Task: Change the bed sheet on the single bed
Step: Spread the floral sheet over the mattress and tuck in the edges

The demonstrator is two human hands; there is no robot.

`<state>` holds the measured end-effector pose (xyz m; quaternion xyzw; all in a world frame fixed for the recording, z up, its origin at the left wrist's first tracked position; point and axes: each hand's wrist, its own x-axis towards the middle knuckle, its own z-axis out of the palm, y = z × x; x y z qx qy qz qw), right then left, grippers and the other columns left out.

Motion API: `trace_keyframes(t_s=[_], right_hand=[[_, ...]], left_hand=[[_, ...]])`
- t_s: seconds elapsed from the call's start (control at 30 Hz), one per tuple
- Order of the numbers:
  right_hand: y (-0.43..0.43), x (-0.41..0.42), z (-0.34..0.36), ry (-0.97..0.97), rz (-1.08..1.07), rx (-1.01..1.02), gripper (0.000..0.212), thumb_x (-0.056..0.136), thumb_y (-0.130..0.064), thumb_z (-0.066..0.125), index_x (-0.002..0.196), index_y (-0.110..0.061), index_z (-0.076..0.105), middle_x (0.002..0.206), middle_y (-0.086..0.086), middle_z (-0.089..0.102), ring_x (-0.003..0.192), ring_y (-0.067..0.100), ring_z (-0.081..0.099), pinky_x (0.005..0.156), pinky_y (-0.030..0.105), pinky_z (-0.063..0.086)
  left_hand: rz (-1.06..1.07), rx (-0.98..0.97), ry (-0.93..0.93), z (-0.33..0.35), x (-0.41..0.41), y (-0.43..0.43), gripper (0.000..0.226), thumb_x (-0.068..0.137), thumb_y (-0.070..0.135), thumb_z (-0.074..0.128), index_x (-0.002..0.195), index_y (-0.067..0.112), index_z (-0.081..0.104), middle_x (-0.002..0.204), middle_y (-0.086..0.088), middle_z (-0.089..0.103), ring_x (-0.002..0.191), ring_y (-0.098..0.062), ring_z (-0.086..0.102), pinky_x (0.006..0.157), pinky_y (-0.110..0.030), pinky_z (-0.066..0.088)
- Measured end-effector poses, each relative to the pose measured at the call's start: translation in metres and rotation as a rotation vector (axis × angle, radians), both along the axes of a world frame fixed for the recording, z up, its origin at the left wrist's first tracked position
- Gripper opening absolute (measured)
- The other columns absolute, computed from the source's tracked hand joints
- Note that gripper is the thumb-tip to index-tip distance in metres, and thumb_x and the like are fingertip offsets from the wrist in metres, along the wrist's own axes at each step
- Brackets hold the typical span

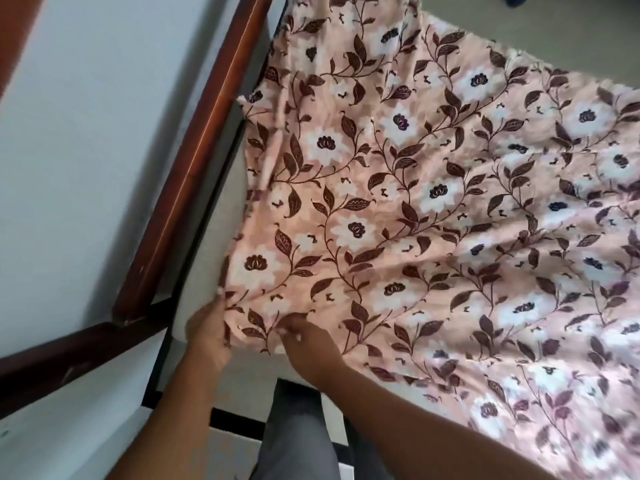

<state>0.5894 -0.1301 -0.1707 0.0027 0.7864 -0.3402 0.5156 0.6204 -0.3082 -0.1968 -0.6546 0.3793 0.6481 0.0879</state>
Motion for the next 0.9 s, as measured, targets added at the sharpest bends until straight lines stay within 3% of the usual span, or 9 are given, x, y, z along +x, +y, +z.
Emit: trace_keyframes(t_s=[0.13,0.27,0.43,0.53,0.6,0.67,0.77,0.83,0.9], right_hand=[[0.012,0.020,-0.012,0.246,0.039,0.108,0.047,0.097,-0.042,0.057,0.138,-0.019,0.055,0.137,0.002,0.058,0.128,0.022,0.051,0.107,0.034,0.041],[0.046,0.030,-0.028,0.226,0.215,0.267,0.057,0.096,-0.042,0.057,0.144,-0.015,0.044,0.151,0.008,0.042,0.137,0.030,0.042,0.112,0.042,0.040],[0.099,0.029,-0.033,0.166,0.267,0.442,0.064,0.092,-0.043,0.067,0.144,-0.019,0.039,0.149,0.008,0.037,0.135,0.033,0.044,0.106,0.047,0.048],[0.130,0.031,-0.033,0.134,0.291,0.548,0.072,0.084,-0.049,0.076,0.137,-0.017,0.038,0.137,0.010,0.039,0.128,0.034,0.047,0.098,0.049,0.052],[0.146,0.037,-0.036,0.127,0.361,0.591,0.078,0.078,-0.050,0.081,0.134,-0.017,0.039,0.132,0.009,0.040,0.124,0.033,0.049,0.095,0.048,0.054],[0.157,0.043,-0.039,0.117,0.416,0.618,0.066,0.083,-0.040,0.080,0.133,-0.018,0.042,0.132,0.008,0.043,0.122,0.031,0.050,0.094,0.047,0.054],[0.167,0.043,-0.042,0.170,0.424,0.593,0.029,0.099,-0.020,0.055,0.127,-0.020,0.054,0.129,0.007,0.053,0.118,0.029,0.054,0.091,0.043,0.052],[0.171,0.045,-0.044,0.186,0.426,0.523,0.029,0.099,-0.013,0.048,0.125,-0.022,0.058,0.123,0.005,0.060,0.115,0.028,0.059,0.087,0.041,0.051],[0.169,0.050,-0.044,0.142,0.395,0.435,0.032,0.098,-0.013,0.049,0.125,-0.026,0.061,0.118,0.002,0.066,0.110,0.027,0.064,0.085,0.039,0.052]], left_hand=[[-0.190,-0.617,-0.281,-0.013,0.031,-0.048,0.059,0.083,0.062,0.068,0.099,0.005,0.071,0.098,-0.021,0.072,0.090,-0.034,0.069,0.082,-0.047,0.057],[-0.321,-0.784,-0.327,-0.012,0.026,-0.057,0.038,0.099,0.033,0.059,0.109,-0.003,0.062,0.108,-0.032,0.066,0.099,-0.044,0.063,0.084,-0.048,0.049],[-0.283,-0.843,-0.250,-0.007,0.013,-0.023,0.034,0.098,0.013,0.056,0.126,-0.007,0.053,0.128,-0.029,0.056,0.110,-0.037,0.059,0.087,-0.041,0.047],[-0.340,-0.770,-0.239,-0.024,0.025,0.006,0.052,0.094,0.025,0.065,0.133,-0.006,0.050,0.130,-0.029,0.055,0.114,-0.041,0.059,0.088,-0.043,0.052],[-0.185,-0.594,-0.381,-0.045,0.042,0.023,0.066,0.090,0.047,0.062,0.132,-0.002,0.050,0.127,-0.028,0.058,0.111,-0.045,0.061,0.088,-0.050,0.055],[-0.122,-0.401,-0.517,-0.067,0.060,0.035,0.076,0.087,0.062,0.057,0.135,0.003,0.048,0.128,-0.026,0.058,0.112,-0.045,0.061,0.090,-0.054,0.054],[0.022,-0.269,-0.506,-0.091,0.077,0.046,0.078,0.077,0.054,0.073,0.137,0.013,0.043,0.133,-0.021,0.055,0.116,-0.041,0.059,0.094,-0.057,0.053],[0.128,-0.326,-0.527,-0.082,0.074,0.048,0.072,0.076,0.044,0.070,0.135,0.008,0.046,0.133,-0.023,0.056,0.118,-0.041,0.059,0.096,-0.052,0.052],[0.218,-0.414,-0.494,-0.066,0.063,0.044,0.050,0.092,0.028,0.059,0.135,0.005,0.049,0.136,-0.021,0.056,0.121,-0.037,0.058,0.098,-0.041,0.049]])
